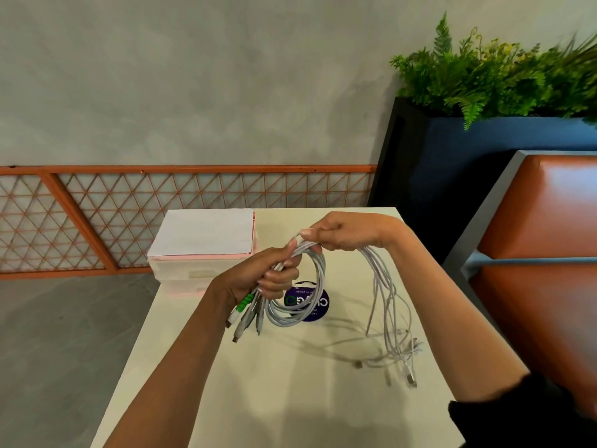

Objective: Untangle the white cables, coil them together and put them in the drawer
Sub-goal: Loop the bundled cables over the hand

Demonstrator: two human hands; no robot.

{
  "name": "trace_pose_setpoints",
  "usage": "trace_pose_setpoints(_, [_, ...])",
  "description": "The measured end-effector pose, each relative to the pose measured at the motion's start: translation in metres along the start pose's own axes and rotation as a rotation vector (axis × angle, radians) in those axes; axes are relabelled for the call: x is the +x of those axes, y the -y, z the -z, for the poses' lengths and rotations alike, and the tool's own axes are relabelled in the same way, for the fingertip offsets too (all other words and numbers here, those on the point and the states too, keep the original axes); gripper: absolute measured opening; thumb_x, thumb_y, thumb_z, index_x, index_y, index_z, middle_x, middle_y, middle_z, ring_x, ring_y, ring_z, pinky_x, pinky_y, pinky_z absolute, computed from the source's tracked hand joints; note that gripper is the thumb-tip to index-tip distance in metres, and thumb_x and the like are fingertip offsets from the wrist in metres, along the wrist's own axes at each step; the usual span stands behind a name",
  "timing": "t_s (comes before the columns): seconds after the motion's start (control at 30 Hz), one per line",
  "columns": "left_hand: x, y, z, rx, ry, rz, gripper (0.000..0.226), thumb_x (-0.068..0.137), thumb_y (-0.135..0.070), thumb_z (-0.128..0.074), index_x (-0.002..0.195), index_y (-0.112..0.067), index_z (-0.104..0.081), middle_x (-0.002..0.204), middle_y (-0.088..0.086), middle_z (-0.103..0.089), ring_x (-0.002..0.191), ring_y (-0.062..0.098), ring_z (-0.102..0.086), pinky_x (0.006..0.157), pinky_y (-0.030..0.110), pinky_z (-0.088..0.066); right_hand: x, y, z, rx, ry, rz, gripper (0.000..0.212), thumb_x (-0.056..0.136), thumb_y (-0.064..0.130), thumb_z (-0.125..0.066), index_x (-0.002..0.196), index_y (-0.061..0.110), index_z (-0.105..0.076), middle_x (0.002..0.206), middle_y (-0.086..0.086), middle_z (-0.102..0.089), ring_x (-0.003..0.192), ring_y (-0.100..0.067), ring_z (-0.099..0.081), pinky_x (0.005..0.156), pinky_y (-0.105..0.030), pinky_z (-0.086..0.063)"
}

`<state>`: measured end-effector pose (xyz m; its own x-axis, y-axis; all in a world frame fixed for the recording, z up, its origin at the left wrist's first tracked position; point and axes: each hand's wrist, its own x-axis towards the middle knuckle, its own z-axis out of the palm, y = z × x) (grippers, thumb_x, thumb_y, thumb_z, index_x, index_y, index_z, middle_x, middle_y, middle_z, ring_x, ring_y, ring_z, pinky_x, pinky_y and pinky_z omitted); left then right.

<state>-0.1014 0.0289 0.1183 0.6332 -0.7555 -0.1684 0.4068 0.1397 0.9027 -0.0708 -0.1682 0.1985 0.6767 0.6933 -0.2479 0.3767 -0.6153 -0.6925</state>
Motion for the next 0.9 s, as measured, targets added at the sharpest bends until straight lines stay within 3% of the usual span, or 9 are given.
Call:
trace_pose_setpoints(0.1, [0.001,-0.007,0.005,-0.074,-0.015,-0.012,0.045,0.074,-0.057,-0.072,0.063,-0.02,-0.047,0.041,-0.012,-0.032,0.03,-0.003,-0.025,0.032,0.009,-0.024,-0.002,-0.007,-0.001,0.086,-0.064,0.059,0.035,0.098,0.037,-0.044,0.089,0.007,-0.059,0.06,0.001,-0.037,0.048,-0.007,-0.028,0.046,-0.018,-0.026])
trace_pose_setpoints(0.17, [0.001,-0.009,0.008,-0.093,-0.008,-0.013,0.045,0.074,-0.056,-0.073,0.062,-0.02,-0.048,0.04,-0.012,-0.033,0.029,-0.003,-0.026,0.031,0.009,-0.023,-0.002,-0.015,-0.005,0.137,-0.156,0.043,0.024,0.094,0.036,-0.054,0.097,0.012,-0.052,0.071,-0.001,-0.048,0.054,-0.007,-0.036,0.049,-0.019,-0.032])
trace_pose_setpoints(0.23, [0.0,-0.009,0.007,-0.089,0.0,0.003,0.045,0.074,-0.055,-0.073,0.062,-0.02,-0.048,0.04,-0.012,-0.033,0.029,-0.003,-0.026,0.031,0.009,-0.021,-0.001,-0.022,-0.009,0.157,-0.208,0.018,0.035,0.086,0.036,-0.066,0.108,0.019,-0.045,0.09,-0.003,-0.055,0.059,-0.008,-0.041,0.049,-0.018,-0.035])
trace_pose_setpoints(0.3, [0.001,-0.009,0.005,-0.089,0.019,0.013,0.044,0.074,-0.055,-0.073,0.061,-0.021,-0.049,0.039,-0.012,-0.033,0.029,-0.004,-0.027,0.031,0.009,-0.021,0.001,-0.023,-0.012,0.077,-0.195,0.025,0.041,0.084,0.037,-0.069,0.118,0.024,-0.05,0.103,0.0,-0.054,0.064,-0.006,-0.044,0.049,-0.016,-0.035])
trace_pose_setpoints(0.4, [0.001,-0.011,0.004,-0.088,0.048,0.012,0.043,0.075,-0.056,-0.071,0.059,-0.022,-0.05,0.038,-0.013,-0.03,0.028,-0.004,-0.028,0.031,0.008,-0.021,0.002,-0.02,-0.018,0.119,-0.083,0.067,0.024,0.092,0.034,-0.059,0.108,0.017,-0.065,0.078,0.003,-0.058,0.056,-0.009,-0.038,0.048,-0.022,-0.028])
trace_pose_setpoints(0.5, [-0.001,-0.013,0.006,-0.064,0.023,-0.011,0.042,0.081,-0.055,-0.063,0.06,-0.021,-0.05,0.04,-0.012,-0.035,0.029,-0.003,-0.028,0.031,0.01,-0.022,0.004,-0.018,-0.021,0.173,-0.051,0.062,0.024,0.097,0.033,-0.051,0.09,0.015,-0.065,0.065,0.002,-0.058,0.044,-0.003,-0.033,0.044,-0.018,-0.026])
trace_pose_setpoints(0.57, [-0.004,-0.014,0.004,0.013,-0.094,-0.048,0.042,0.085,-0.054,-0.054,0.063,-0.019,-0.05,0.042,-0.01,-0.032,0.031,0.0,-0.026,0.033,0.013,-0.025,0.007,-0.017,-0.021,0.15,-0.08,0.049,0.027,0.098,0.034,-0.049,0.074,0.024,-0.057,0.06,0.003,-0.047,0.044,-0.003,-0.03,0.046,-0.019,-0.025])
trace_pose_setpoints(0.7, [-0.004,-0.01,-0.006,0.343,-0.429,-0.167,0.043,0.09,-0.052,-0.041,0.074,-0.013,-0.051,0.05,-0.008,-0.031,0.041,0.006,-0.026,0.053,0.023,-0.031,0.011,-0.015,-0.019,0.182,-0.125,0.036,0.03,0.098,0.031,-0.049,0.069,0.026,-0.052,0.056,0.007,-0.037,0.045,-0.002,-0.03,0.048,-0.015,-0.027])
trace_pose_setpoints(0.9, [-0.005,-0.002,-0.01,0.45,-0.611,-0.158,0.046,0.088,-0.056,-0.042,0.072,-0.013,-0.049,0.054,-0.005,-0.045,0.049,0.011,-0.044,0.061,0.026,-0.05,0.019,-0.019,-0.018,0.135,-0.185,-0.021,0.027,0.095,0.039,-0.053,0.071,0.025,-0.053,0.061,0.009,-0.045,0.054,-0.003,-0.04,0.063,-0.025,-0.034])
